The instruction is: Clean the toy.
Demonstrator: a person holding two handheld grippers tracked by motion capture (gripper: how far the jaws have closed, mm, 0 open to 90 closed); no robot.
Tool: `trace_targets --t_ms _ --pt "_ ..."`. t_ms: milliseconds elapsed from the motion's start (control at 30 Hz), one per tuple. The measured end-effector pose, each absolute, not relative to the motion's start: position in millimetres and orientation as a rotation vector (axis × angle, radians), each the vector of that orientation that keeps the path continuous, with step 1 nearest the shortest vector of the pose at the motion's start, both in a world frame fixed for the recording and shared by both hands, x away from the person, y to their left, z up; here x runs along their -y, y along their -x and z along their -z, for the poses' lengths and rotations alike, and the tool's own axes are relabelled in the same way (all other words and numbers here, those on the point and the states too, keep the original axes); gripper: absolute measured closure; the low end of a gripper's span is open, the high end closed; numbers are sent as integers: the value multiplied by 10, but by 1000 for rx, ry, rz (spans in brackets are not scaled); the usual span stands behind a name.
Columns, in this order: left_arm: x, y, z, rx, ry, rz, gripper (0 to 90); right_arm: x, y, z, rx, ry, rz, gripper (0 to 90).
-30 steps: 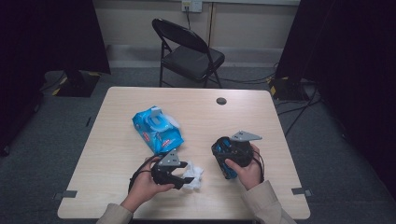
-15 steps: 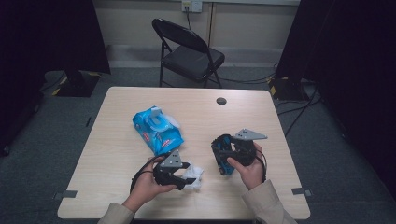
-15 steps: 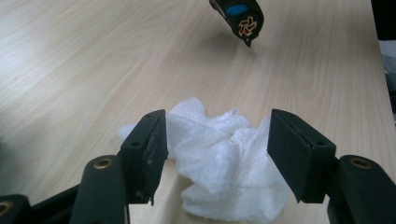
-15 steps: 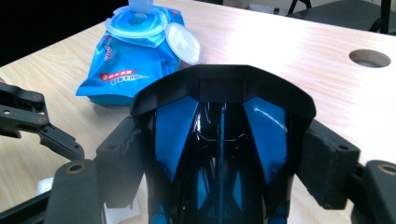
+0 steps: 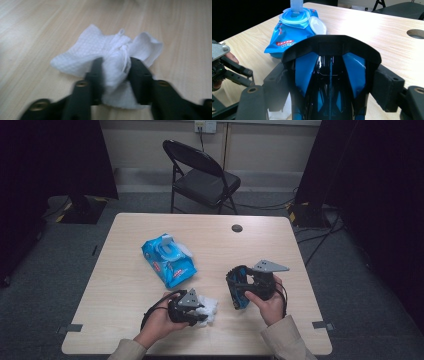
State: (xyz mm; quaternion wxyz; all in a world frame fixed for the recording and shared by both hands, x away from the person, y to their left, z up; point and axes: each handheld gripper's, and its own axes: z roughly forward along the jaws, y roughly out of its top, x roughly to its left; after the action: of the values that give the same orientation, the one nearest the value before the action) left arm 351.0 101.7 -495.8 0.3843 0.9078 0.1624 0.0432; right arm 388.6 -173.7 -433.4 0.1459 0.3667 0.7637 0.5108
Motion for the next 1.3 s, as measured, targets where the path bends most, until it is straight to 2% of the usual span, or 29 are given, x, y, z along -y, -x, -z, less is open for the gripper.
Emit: trace_targets --t_ms 167,467,567,933,1300 --pt "-1028 -3520 4917 -499 -2306 -65 808 1707 -3856 4328 -2218 -1024 -1481 257" --pt "-1278 -3711 4417 -604 -2027 -46 812 1686 -3842 4323 -2231 -1011 -1508 257" --pt "-1274 -3782 4309 -614 -2003 -58 812 1674 -3838 4324 -2235 -1003 -1512 257" --pt "-978 -4170 3897 -632 -1872 -4 812 1612 -3792 4300 -2261 -960 -1537 257" --pt "-651 -4336 3955 -665 -1888 54 807 1532 -3741 4263 -2277 -907 -1557 256"
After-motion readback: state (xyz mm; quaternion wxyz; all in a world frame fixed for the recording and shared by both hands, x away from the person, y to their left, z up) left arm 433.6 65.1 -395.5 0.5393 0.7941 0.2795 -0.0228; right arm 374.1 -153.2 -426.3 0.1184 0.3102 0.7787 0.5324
